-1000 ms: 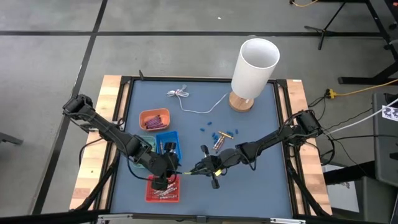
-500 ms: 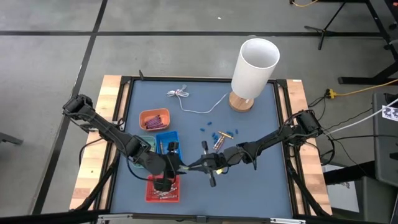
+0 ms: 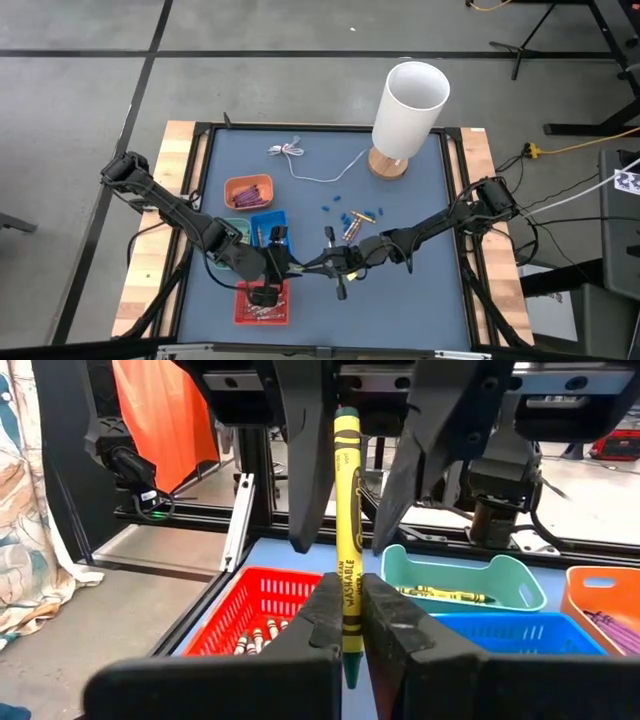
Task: Sort crayons
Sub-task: Put the green crayon into the blue green bin
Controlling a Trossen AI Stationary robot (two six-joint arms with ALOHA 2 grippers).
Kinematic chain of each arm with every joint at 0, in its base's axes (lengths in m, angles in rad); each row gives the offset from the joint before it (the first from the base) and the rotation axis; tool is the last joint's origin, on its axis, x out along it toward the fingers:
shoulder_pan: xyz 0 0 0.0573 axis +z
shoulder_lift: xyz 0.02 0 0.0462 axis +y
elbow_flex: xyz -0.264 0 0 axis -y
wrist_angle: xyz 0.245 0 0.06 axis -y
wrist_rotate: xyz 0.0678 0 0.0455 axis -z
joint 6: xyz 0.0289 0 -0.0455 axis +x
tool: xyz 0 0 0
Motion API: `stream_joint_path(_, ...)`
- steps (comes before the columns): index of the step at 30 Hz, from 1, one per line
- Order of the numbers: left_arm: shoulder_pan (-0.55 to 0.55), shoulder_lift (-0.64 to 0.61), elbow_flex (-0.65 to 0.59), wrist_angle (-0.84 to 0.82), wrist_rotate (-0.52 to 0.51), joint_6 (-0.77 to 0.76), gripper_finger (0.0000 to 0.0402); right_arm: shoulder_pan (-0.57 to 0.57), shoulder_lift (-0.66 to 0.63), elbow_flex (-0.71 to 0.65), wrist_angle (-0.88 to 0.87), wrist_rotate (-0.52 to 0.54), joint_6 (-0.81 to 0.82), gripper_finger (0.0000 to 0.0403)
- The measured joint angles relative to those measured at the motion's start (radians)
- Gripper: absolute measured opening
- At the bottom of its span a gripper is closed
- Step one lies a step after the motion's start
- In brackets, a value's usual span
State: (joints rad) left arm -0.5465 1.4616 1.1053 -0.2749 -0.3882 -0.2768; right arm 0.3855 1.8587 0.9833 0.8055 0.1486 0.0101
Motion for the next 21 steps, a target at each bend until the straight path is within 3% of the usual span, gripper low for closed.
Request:
stream_joint_path(14,0.001,0.000,0.000,-0.001,-0.006,0.000,0.0019,0.000,0.000,0.000,-0.003,0.000,0.006,0.0017)
stream_joint_path(21,0.001,0.000,0.000,-0.001,-0.005,-0.007,0.0010,0.000,0.000,0.000,-0.003,-0.002,0.005,0.0024)
